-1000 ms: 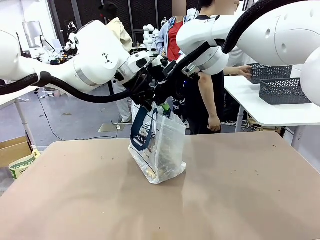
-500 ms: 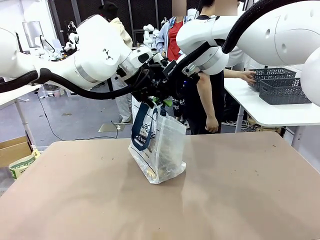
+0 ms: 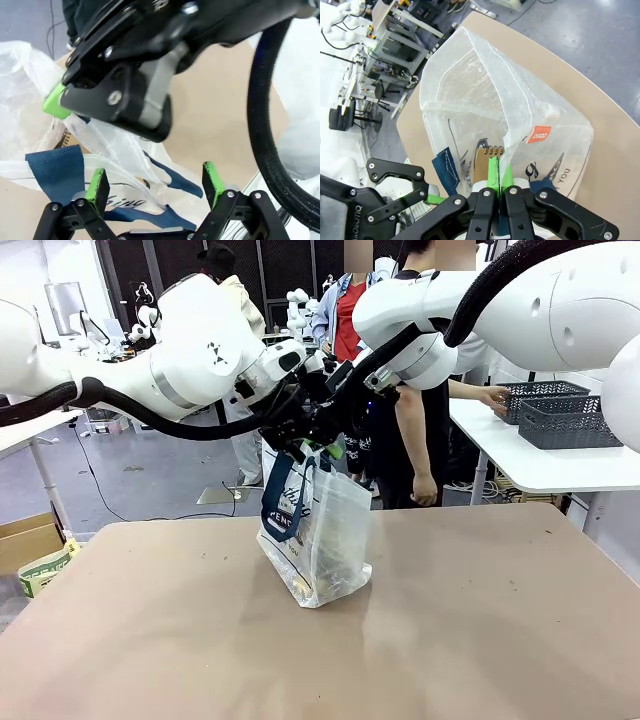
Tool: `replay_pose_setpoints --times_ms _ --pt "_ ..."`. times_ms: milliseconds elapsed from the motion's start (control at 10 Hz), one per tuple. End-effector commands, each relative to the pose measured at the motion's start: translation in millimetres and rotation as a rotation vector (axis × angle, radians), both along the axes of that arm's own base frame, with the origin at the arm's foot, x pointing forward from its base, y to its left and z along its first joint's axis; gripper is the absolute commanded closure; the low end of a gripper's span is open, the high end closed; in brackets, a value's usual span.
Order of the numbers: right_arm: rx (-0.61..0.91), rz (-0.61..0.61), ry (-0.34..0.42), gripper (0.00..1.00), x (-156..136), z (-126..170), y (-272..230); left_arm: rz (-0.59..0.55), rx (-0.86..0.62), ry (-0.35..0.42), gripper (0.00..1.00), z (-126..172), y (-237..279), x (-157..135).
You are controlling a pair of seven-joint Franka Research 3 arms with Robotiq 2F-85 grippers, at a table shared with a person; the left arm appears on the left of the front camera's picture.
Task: Transfer purchased items from the store into the shopping bag.
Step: Move the Reusable shopping bag to the right side of the table.
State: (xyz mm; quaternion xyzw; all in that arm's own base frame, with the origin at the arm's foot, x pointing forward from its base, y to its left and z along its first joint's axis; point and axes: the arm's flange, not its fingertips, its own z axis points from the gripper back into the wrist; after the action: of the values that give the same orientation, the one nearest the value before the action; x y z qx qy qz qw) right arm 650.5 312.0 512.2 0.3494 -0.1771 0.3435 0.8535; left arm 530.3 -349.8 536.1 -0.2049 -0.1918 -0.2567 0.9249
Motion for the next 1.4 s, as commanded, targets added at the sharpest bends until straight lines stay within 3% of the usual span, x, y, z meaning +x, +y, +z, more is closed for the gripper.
replay_pose_setpoints --times_ms 0,300,1300 --pt "0.02 -0.003 0.016 1.0 0.7 5.0 -0.8 0.077 0.027 0.028 0.04 3.9 -7.5 2.9" --pt "0.018 -0.003 0.019 1.0 0.2 3.6 -1.4 0.148 0.004 0.026 0.04 -0.2 -12.7 7.2" --pt "0.019 -0.008 0.023 1.0 1.7 2.7 -2.4 0.219 0.024 0.021 0.06 -12.1 -5.1 9.0"
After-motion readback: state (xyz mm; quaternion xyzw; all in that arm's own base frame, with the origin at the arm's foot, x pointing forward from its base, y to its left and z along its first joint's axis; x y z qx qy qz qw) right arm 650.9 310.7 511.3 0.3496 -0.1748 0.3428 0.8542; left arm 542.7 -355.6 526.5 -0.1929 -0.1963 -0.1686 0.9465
